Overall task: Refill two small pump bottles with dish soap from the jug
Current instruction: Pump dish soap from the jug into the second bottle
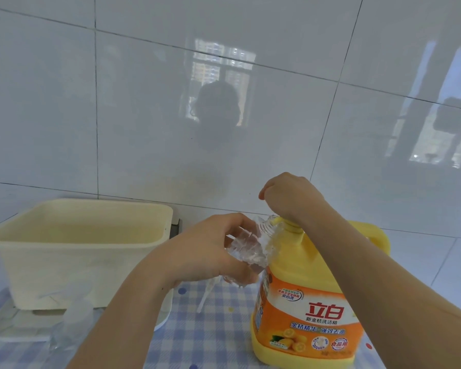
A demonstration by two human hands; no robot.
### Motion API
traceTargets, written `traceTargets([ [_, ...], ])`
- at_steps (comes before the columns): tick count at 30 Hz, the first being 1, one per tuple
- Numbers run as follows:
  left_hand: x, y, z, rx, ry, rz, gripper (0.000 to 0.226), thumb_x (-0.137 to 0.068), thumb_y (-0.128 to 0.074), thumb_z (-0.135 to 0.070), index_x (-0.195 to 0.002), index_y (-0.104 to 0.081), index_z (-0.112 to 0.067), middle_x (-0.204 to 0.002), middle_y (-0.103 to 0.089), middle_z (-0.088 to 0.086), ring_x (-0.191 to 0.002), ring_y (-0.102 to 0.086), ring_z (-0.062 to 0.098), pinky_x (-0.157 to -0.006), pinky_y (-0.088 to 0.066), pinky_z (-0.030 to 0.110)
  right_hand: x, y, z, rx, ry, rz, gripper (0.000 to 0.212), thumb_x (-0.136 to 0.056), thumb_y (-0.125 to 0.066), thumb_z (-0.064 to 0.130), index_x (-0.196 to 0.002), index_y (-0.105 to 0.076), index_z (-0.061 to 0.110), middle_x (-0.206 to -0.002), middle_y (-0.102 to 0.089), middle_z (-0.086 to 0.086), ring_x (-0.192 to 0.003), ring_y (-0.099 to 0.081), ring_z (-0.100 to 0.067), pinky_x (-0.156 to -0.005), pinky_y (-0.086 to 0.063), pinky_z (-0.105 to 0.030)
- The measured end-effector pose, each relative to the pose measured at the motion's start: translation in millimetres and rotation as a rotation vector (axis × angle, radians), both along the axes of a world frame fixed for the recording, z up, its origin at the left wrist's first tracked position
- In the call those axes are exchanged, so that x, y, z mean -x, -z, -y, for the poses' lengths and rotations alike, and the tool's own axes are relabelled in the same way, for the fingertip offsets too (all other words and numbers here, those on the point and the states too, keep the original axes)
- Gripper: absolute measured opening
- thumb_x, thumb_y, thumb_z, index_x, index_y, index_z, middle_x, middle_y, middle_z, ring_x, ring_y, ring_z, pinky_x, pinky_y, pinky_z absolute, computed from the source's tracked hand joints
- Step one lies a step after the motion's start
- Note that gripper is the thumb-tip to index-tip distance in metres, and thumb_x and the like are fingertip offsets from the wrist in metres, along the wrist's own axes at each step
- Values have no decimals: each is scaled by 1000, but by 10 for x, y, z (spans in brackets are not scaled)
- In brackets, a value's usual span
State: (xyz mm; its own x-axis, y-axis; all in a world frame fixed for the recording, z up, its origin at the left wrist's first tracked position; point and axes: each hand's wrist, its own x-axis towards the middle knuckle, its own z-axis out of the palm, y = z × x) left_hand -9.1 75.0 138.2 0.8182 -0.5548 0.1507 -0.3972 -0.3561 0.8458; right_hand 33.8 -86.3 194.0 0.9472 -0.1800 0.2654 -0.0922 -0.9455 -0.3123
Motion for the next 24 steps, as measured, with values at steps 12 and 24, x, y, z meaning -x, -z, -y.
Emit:
traceTargets([
  [12,33,-33,-4,-8,-2,-4,59,-68,-84,-18,-118,-57,-36,-115,-64,-16,-106,-63,8,-82,-61,37,154,-70,-32,-20,-5,3,45,-80,-37,7,-114,-67,14,-118,-65,-4,-107,-58,-27,-90,-51,-39],
  [24,96,-96,4,47,-75,78,51,-63,-87,-31,-105,-60,-41,-111,-65,-20,-105,-62,3,-92,-55,37,191,-333,-54,45,-53,2,49,-103,-25,35,-151,-22,29,-159,-16,-8,-146,-8,-31,-115,-15,-48],
])
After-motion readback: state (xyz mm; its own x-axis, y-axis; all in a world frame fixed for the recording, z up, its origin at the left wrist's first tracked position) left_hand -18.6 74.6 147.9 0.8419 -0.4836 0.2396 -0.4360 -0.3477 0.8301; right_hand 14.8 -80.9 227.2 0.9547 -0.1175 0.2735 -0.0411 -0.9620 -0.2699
